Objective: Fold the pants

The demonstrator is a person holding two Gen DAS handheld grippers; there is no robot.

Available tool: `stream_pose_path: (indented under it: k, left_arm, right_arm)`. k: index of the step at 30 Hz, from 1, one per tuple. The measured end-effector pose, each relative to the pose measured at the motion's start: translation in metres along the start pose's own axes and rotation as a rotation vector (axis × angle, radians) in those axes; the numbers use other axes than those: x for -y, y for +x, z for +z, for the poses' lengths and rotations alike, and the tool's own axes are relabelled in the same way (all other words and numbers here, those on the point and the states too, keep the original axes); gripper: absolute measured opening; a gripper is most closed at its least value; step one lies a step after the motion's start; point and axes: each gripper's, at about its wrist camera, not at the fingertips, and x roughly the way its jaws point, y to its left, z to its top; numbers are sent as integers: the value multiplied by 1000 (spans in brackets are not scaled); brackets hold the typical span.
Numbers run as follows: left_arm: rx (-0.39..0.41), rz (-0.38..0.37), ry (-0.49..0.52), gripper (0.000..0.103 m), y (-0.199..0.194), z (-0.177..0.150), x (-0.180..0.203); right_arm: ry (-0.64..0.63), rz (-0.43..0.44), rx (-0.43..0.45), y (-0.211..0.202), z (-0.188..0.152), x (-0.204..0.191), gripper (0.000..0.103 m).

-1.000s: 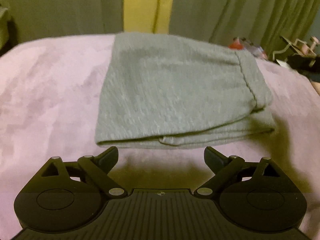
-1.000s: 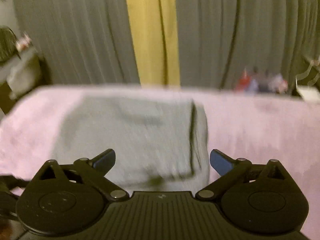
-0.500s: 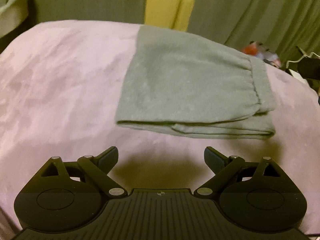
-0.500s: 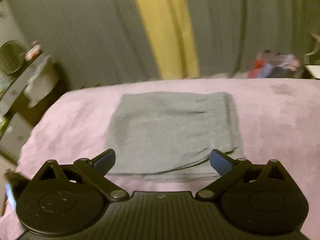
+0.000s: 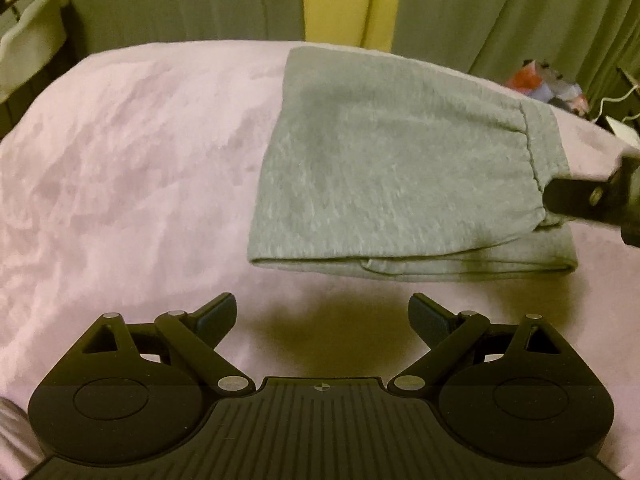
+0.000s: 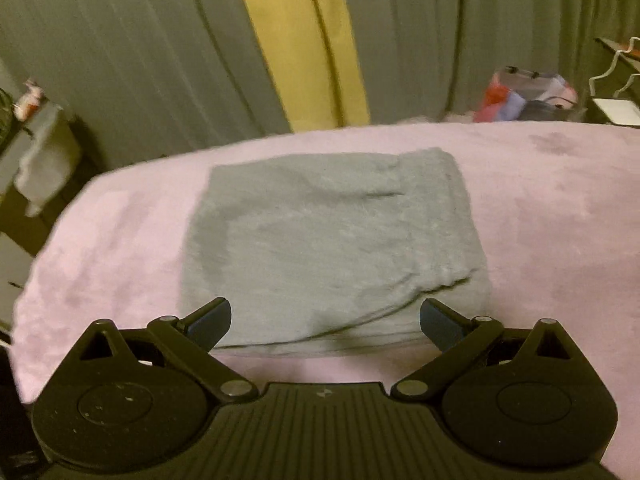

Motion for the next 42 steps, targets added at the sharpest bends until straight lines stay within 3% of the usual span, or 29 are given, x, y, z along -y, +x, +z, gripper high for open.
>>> stream_pose_path:
  k: [5, 13, 16, 25, 42]
  left_arm:
    - [-73, -1, -37, 97, 12, 13, 3]
    - [-118, 60, -15, 97, 19, 18, 11]
    - [-119, 74, -10, 97, 19, 20, 13]
    - [-146, 21, 19, 97, 15, 24, 21]
    - [-143, 62, 18, 97, 7, 27, 15]
  right_arm:
    - [-38, -108, -65, 21, -3, 9, 101]
    - [-61, -153, -174, 39, 1, 26, 101]
    - [-67, -147, -200, 45, 4, 29, 101]
    - [-41, -138, -283, 48, 4, 33, 101]
    - [-58, -175, -348, 46, 4, 25, 101]
